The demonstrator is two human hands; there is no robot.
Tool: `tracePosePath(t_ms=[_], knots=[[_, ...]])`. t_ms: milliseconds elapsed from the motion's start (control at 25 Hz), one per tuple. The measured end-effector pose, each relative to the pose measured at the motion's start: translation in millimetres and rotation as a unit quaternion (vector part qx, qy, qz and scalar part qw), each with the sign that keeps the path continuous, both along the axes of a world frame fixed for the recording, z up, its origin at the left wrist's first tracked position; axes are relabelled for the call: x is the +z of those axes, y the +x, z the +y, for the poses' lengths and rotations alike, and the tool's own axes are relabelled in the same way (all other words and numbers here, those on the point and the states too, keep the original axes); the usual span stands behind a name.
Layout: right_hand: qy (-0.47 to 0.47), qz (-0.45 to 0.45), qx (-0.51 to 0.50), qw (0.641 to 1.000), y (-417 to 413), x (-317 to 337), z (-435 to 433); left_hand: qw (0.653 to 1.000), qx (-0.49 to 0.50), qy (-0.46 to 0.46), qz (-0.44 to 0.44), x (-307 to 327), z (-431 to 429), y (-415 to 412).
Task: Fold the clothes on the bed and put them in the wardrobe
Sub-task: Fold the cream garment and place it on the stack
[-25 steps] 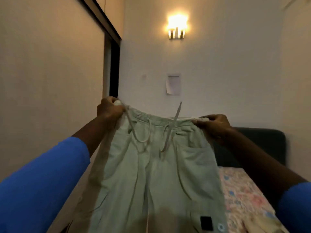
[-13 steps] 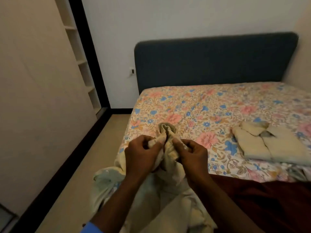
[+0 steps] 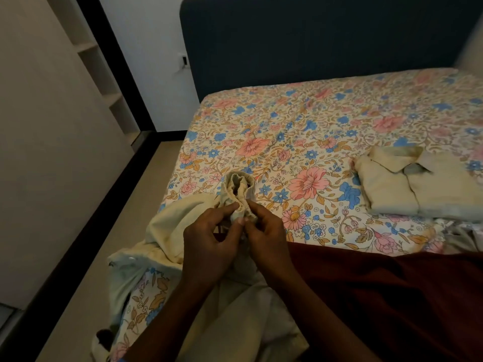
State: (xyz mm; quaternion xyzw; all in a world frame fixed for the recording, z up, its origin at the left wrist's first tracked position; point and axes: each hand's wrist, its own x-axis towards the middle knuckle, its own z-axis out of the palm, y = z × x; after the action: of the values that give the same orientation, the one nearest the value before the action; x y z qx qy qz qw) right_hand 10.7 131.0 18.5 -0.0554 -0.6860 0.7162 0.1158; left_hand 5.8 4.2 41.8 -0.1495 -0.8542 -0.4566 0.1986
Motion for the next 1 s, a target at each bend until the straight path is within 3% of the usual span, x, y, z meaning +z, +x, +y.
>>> tracePosePath(t_ms=[80,120,160,200,280,320,360,480,680,720,760,840,920,1000], knots=[[-0.035,-0.019,0.023,0.999,-2.5,-2.9,2.7,0.987,-0.108,0.034,-0.117,3.8,-9.5,-9.9],[-0.006,-0.011,0.01,1.0,-3.4,-4.1,2.0,0.966,-0.153,0.078,-0.193,9.8,-13.8,-16.6],[0.028,-0.004,-0.004,1.0,-4.0,-4.0,-0.2,0.955,-0.165,0.094,-0.228,16.9,-17.6,-24.1],[0.053,0.004,-0.013,0.998,-4.2,-2.5,-3.8,0.966,-0.139,0.081,-0.205,25.4,-19.1,-32.3],[0.105,0.034,-0.025,0.994,-5.1,-2.0,-9.7,0.997,-0.024,-0.067,-0.026,36.7,-17.6,-58.9],[0.131,0.049,-0.031,0.99,-4.1,-1.8,-12.0,0.989,0.01,-0.143,0.037,42.8,-16.1,-76.6],[0.152,0.06,-0.037,0.986,-3.0,-2.8,-13.9,0.973,0.008,-0.227,0.043,51.9,-13.1,-95.5],[0.162,0.064,-0.041,0.984,-2.1,-5.6,-12.9,0.883,-0.058,-0.456,-0.09,66.7,-1.1,-142.3],[0.174,0.069,-0.035,0.982,1.2,-3.8,-12.7,0.785,-0.102,-0.61,-0.029,74.4,25.6,-163.3],[0.176,0.063,-0.038,0.982,-0.2,-3.5,-9.3,0.789,-0.106,-0.604,-0.032,87.5,23.6,-171.8],[0.172,0.049,-0.048,0.983,-4.5,-3.1,-2.4,0.821,-0.105,-0.558,-0.063,101.7,19.6,-181.9],[0.125,0.012,-0.075,0.989,-17.4,-0.7,18.2,0.905,-0.106,-0.361,-0.198,118.1,10.8,-192.7],[0.05,-0.009,-0.084,0.995,-24.3,0.1,34.0,0.928,-0.119,-0.19,-0.298,109.7,7.7,-183.0],[-0.038,-0.032,-0.076,0.996,-26.5,2.8,39.2,0.946,-0.12,-0.113,-0.28,88.3,5.0,-159.7]])
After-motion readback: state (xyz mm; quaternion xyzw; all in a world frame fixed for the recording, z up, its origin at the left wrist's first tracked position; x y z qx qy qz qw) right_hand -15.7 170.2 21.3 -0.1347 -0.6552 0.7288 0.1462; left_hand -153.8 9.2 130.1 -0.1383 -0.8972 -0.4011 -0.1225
